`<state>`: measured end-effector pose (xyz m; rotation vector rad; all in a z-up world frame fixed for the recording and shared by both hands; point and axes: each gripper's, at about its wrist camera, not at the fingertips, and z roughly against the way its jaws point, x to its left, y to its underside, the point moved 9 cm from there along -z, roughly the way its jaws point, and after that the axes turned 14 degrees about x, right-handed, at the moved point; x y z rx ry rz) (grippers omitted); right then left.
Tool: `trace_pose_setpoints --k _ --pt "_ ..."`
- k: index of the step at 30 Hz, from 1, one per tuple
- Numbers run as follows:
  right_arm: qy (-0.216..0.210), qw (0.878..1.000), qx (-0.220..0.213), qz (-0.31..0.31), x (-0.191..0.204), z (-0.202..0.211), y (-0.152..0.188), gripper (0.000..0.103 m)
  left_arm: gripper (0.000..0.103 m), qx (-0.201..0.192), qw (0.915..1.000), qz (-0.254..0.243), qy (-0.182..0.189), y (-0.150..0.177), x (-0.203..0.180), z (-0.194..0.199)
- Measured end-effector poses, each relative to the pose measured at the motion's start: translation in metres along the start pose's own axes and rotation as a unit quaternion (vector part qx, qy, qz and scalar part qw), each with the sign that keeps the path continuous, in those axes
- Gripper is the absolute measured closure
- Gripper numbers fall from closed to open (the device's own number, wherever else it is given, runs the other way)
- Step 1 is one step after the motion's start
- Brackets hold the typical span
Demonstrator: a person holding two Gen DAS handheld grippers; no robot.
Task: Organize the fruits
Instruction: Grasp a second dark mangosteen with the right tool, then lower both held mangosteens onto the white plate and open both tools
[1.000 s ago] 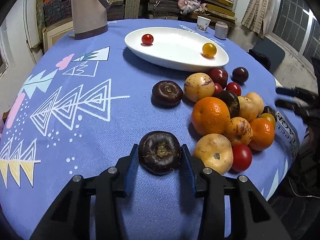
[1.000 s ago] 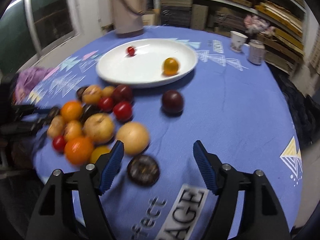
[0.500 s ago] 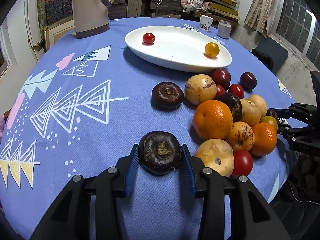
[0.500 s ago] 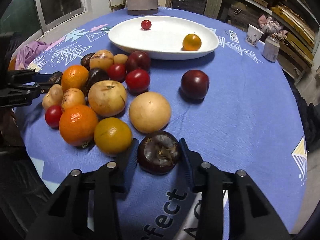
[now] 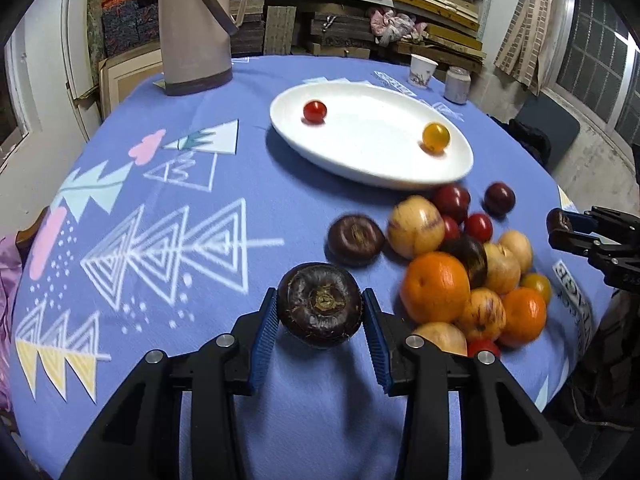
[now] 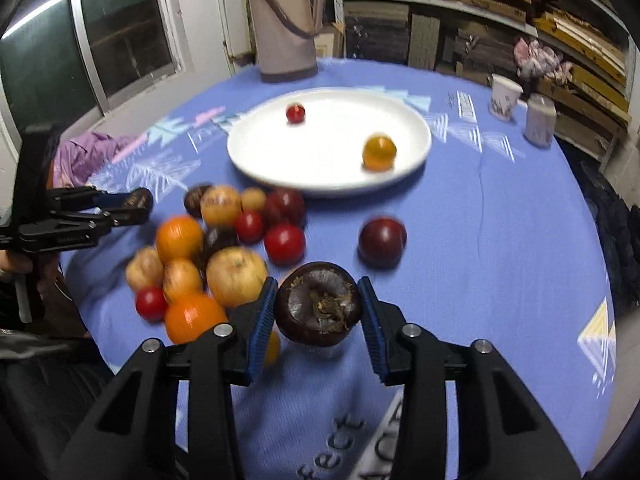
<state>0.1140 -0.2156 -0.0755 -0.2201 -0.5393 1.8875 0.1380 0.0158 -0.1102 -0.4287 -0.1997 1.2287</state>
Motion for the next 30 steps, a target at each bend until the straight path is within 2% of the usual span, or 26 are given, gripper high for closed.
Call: trace_pose_setpoints --k 6,12,15,24,30 --pt "-0.001 0.999 -0.024 0.022 0.005 -0.002 -0.054 0.063 0.061 -0.018 0.9998 -0.012 0.004 -0.05 -0.004 0.004" --pt "-0.008 0.999 -0.002 0.038 0.011 -0.044 -0.111 0.063 0.061 -0.023 0.9995 -0.017 0.009 -0.118 -0.013 -0.02" --pt "-0.013 0.999 0.017 0.037 0.01 -0.069 -0.13 0.063 0.061 -0.005 0.9999 -0.011 0.004 -0.145 -0.014 -0.046" --pt "0.003 0.997 0.065 0.029 -0.013 -0.129 -0.17 0.063 0.061 0.031 0.9993 0.02 -0.008 -0.187 0.007 -0.1" --pt "0.009 0.998 0.063 0.018 -0.025 -0.14 -0.18 0.062 0.061 0.04 0.9987 0.031 -0.01 -0.191 0.008 -0.108"
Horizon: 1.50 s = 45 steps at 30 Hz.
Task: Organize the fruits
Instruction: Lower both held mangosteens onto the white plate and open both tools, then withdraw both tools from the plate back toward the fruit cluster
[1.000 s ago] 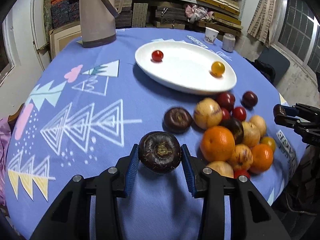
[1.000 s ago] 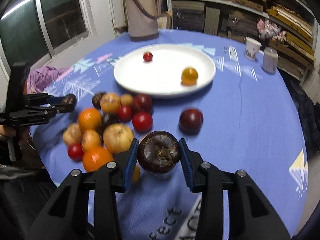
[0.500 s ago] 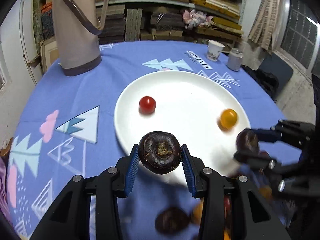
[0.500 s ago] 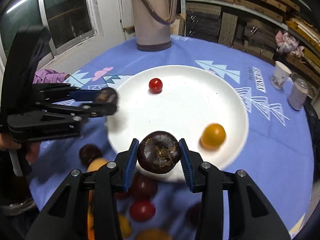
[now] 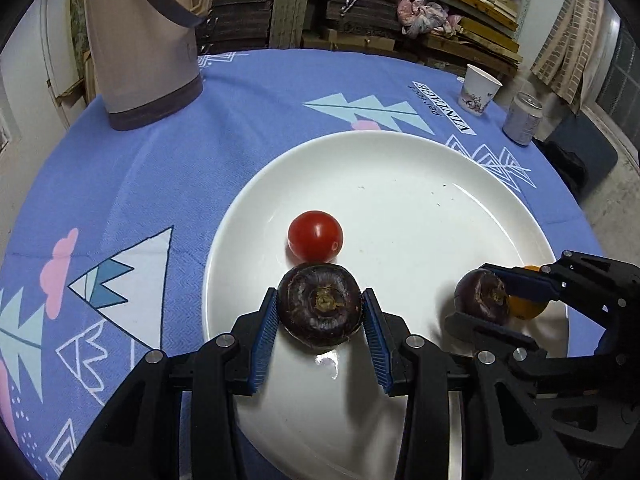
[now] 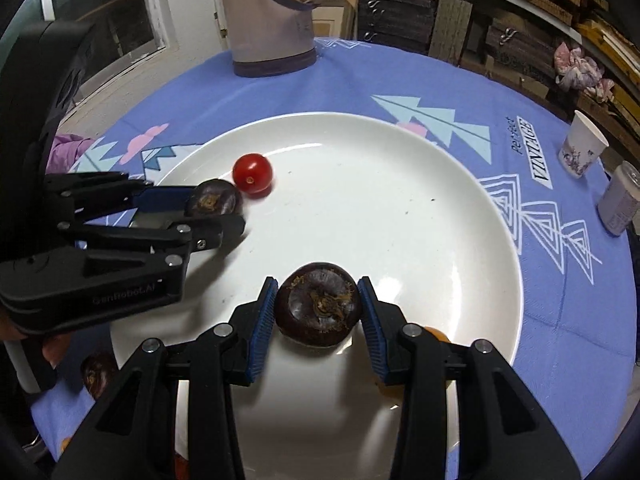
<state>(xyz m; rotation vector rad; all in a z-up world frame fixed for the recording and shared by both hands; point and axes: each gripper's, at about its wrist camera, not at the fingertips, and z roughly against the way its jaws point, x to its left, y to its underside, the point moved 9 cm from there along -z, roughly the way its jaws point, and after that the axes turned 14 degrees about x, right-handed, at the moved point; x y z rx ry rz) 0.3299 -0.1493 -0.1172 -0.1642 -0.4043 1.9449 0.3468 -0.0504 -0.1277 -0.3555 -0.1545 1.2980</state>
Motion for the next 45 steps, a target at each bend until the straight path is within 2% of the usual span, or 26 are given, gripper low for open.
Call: trace_pose_setpoints --k 1,2,6,11,15,17,20,27,30,35,40,45 --pt "-0.005 1.0 -0.003 -0.004 -0.001 0.002 0.001 0.059 0.058 0.003 1.0 0.004 -0.002 0.001 0.001 0.001" --pt "-0.01 1.0 -0.007 -0.006 -0.001 0.004 0.002 0.055 0.049 0.003 1.0 0.007 0.001 0.002 0.001 0.003" --pt "-0.015 0.999 -0.028 -0.012 -0.003 0.023 0.013 0.05 0.037 -0.013 0.9999 0.007 0.003 0.009 -0.001 0.019" --pt "-0.029 0.996 -0.071 -0.035 -0.01 0.06 0.037 0.034 0.025 -0.027 0.9996 0.003 0.009 0.026 -0.005 0.043" --pt "-0.023 0.993 -0.098 -0.057 -0.017 0.087 0.064 0.028 0.02 -0.032 0.9993 0.011 0.019 0.048 -0.003 0.059" --pt "-0.012 0.992 -0.107 -0.073 -0.023 0.098 0.081 0.017 0.016 -0.034 0.9991 0.015 0.019 0.058 -0.003 0.063" --pt "-0.001 0.989 -0.117 -0.091 -0.029 0.109 0.107 0.009 0.014 -0.034 0.9989 0.021 0.024 0.077 -0.001 0.07" --pt "0.0 0.989 -0.095 -0.11 -0.023 0.111 0.16 0.008 0.013 -0.035 0.9991 0.017 0.015 0.113 -0.004 0.079" --pt "-0.008 0.992 -0.08 -0.098 -0.008 0.109 0.182 0.008 0.013 -0.036 0.9993 0.01 0.007 0.13 -0.006 0.083" --pt "0.009 0.997 -0.054 -0.056 0.02 0.106 0.218 0.008 0.013 -0.023 0.9996 0.003 0.015 0.16 -0.011 0.085" --pt "0.021 0.998 -0.036 -0.04 0.035 0.101 0.236 0.009 0.013 -0.008 0.9996 0.011 0.027 0.18 -0.013 0.087" --pt "0.016 0.999 -0.021 -0.021 0.049 0.09 0.242 0.012 0.013 -0.003 0.9998 0.008 0.017 0.199 -0.013 0.089"
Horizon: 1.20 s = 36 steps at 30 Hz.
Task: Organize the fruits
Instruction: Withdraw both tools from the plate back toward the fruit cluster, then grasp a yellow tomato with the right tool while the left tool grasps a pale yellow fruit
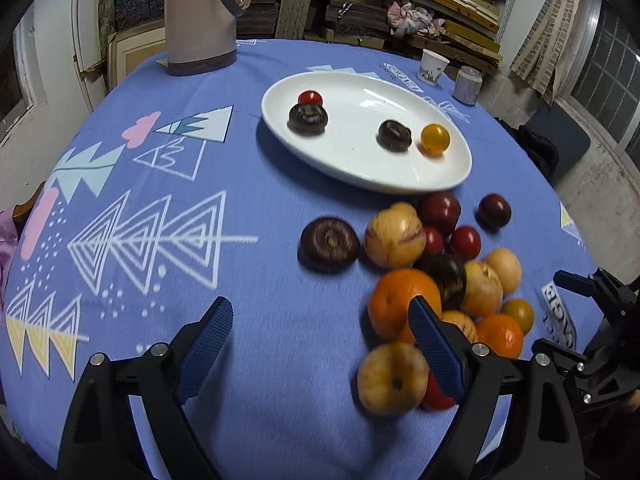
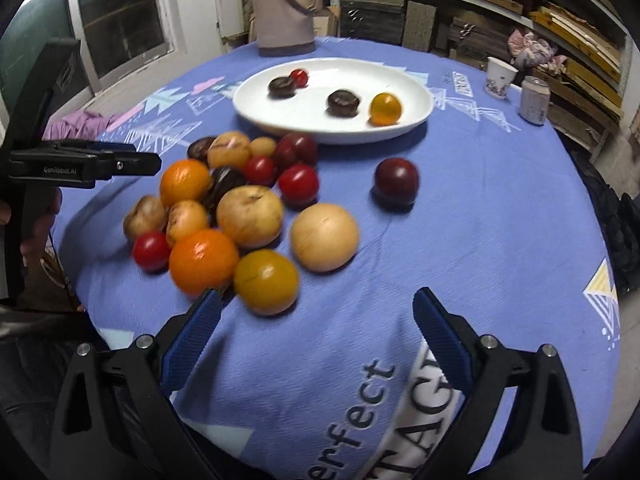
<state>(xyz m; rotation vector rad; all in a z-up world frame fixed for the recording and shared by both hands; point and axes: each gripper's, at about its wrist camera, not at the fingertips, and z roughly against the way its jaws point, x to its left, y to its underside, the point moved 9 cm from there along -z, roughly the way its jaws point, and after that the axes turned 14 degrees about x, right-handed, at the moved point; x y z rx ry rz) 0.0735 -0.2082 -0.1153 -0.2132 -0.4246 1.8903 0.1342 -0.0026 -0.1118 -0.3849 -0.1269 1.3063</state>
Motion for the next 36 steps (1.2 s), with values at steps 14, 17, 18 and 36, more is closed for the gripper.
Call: trace_pose_setpoints --k 14,17,18,36 --pt "-0.031 0.999 0.013 0.009 0.02 -0.029 -0.01 0.057 0.013 0.022 0.9988 -0.042 0.008 0.024 -0.019 -0.009" --pt "-0.036 0.999 0.011 0.009 0.019 -0.029 -0.01 0.057 0.013 0.029 0.9985 -0.045 0.015 0.028 -0.024 -0.013" --pt "-0.037 0.999 0.011 0.008 0.019 -0.029 -0.01 0.057 0.013 0.028 0.9986 -0.042 0.019 0.029 -0.024 -0.013" --pt "-0.049 0.999 0.015 0.002 0.022 -0.026 -0.007 0.063 0.061 -0.003 0.997 -0.061 0.048 0.032 -0.042 -0.025"
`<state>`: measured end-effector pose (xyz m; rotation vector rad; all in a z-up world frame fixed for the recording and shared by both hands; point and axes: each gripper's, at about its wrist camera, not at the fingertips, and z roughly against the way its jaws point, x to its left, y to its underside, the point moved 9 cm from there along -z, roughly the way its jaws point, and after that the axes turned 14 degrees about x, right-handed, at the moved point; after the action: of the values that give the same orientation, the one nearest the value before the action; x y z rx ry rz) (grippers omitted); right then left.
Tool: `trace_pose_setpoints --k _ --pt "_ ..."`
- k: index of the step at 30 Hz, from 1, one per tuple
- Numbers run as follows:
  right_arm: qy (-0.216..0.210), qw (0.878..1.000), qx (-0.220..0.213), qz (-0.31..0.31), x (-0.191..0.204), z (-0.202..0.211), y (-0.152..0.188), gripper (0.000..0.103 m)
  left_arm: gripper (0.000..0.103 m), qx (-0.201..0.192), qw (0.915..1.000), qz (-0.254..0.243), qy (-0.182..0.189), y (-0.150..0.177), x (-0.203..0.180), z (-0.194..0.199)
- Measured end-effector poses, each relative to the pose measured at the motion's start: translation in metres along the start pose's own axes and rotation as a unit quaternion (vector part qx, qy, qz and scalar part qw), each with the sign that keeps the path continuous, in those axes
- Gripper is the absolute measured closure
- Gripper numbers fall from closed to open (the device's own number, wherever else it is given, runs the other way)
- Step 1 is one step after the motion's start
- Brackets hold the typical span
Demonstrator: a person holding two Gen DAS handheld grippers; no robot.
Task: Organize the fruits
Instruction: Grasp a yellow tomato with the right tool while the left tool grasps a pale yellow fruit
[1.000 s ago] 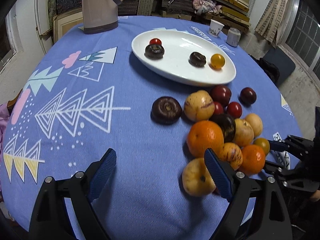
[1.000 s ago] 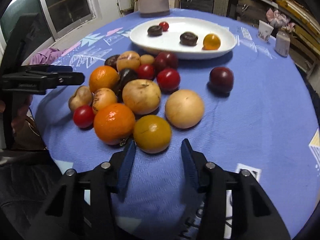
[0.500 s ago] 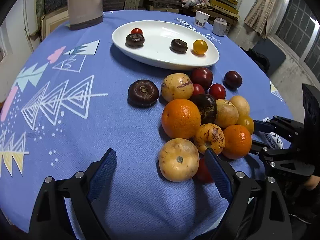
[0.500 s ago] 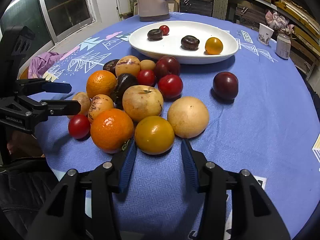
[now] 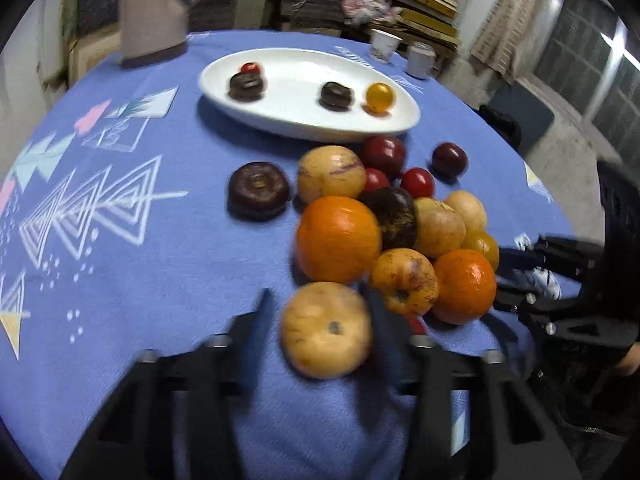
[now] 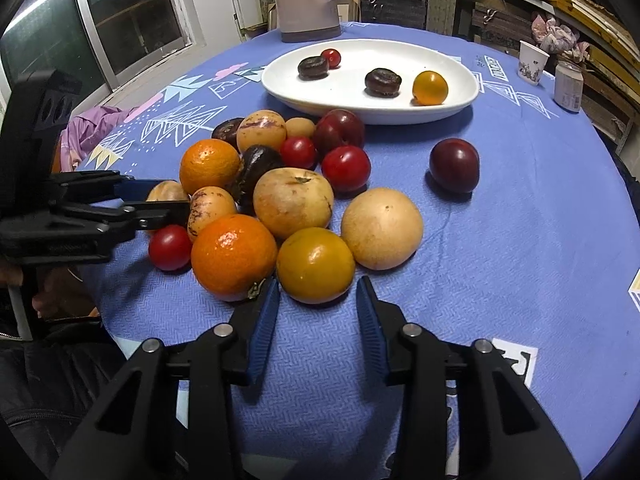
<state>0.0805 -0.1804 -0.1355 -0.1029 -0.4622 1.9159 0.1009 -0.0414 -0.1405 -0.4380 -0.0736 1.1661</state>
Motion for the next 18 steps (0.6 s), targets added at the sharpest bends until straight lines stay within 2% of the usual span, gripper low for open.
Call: trace_pose_setpoints --k 4,6,10,13,15,16,18 --pt "0.0 1.0 -0.002 -0.005 -0.001 0.0 -0.001 0.063 0.061 0.001 1.0 0.005 0.004 -0.001 0.001 0.0" --pt "-0.004 1.0 -0.002 -0.009 -0.001 0.001 -0.001 0.063 0.061 0.0 1.0 -0.001 -0.006 0.0 0.002 0.002" --pt "0.008 1.0 -0.008 -0.018 -0.004 0.002 -0.004 0.052 0.061 0.01 0.9999 0.002 -0.004 0.004 0.009 0.005" --pt "0.007 1.0 -0.014 -0.024 -0.005 0.0 -0.008 0.052 0.06 0.013 0.9999 0.003 -0.001 0.009 0.01 0.006" --pt "0.003 1.0 -0.017 -0.026 -0.005 -0.001 -0.01 0.058 0.061 0.013 0.9999 0.001 -0.002 0.012 0.009 0.008" --pt "-0.011 0.999 -0.018 -0.025 -0.004 -0.001 -0.011 0.064 0.06 0.012 0.9999 -0.001 -0.002 0.014 0.007 0.009" --pt "-0.013 0.999 -0.019 -0.023 -0.002 -0.001 -0.012 0.065 0.059 0.013 0.9999 0.0 -0.002 0.016 0.007 0.01"
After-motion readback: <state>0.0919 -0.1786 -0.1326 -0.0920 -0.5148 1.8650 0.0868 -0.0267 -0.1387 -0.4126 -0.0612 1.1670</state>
